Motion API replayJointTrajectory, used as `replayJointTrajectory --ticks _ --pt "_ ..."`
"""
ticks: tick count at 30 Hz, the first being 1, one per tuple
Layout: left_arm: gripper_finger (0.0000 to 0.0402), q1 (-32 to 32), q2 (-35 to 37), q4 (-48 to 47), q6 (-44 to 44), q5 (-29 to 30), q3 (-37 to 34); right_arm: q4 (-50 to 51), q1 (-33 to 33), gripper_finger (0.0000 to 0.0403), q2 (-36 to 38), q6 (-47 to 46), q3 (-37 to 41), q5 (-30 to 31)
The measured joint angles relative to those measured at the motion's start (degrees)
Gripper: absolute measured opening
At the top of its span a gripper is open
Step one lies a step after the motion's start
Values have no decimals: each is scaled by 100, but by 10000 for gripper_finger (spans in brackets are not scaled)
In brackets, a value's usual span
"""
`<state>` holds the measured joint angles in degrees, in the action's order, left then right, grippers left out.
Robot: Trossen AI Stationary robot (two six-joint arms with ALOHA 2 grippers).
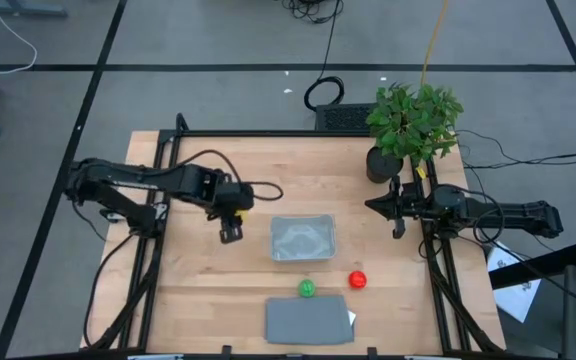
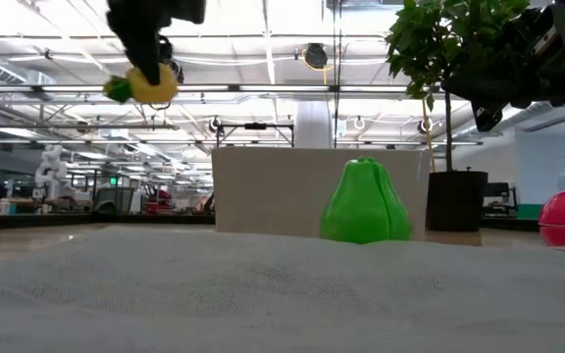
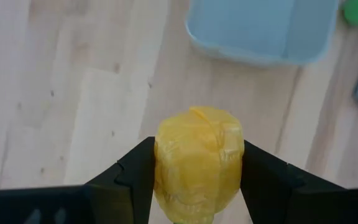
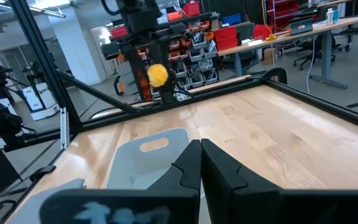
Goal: Pick and placing Produce into tupperware
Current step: Put the yellow pineapple into the gray bin
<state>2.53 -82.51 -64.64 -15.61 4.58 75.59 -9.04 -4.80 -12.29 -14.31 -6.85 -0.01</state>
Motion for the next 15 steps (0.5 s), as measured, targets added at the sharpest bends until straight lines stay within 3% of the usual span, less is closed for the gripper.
replayJointTrajectory --ticks 7,15 --pt "189 -512 -565 893 587 -795 0 -11 2 0 0 17 0 0" --pt "189 -727 -1283 1240 1303 -1019 430 -13 1 0 0 20 0 0"
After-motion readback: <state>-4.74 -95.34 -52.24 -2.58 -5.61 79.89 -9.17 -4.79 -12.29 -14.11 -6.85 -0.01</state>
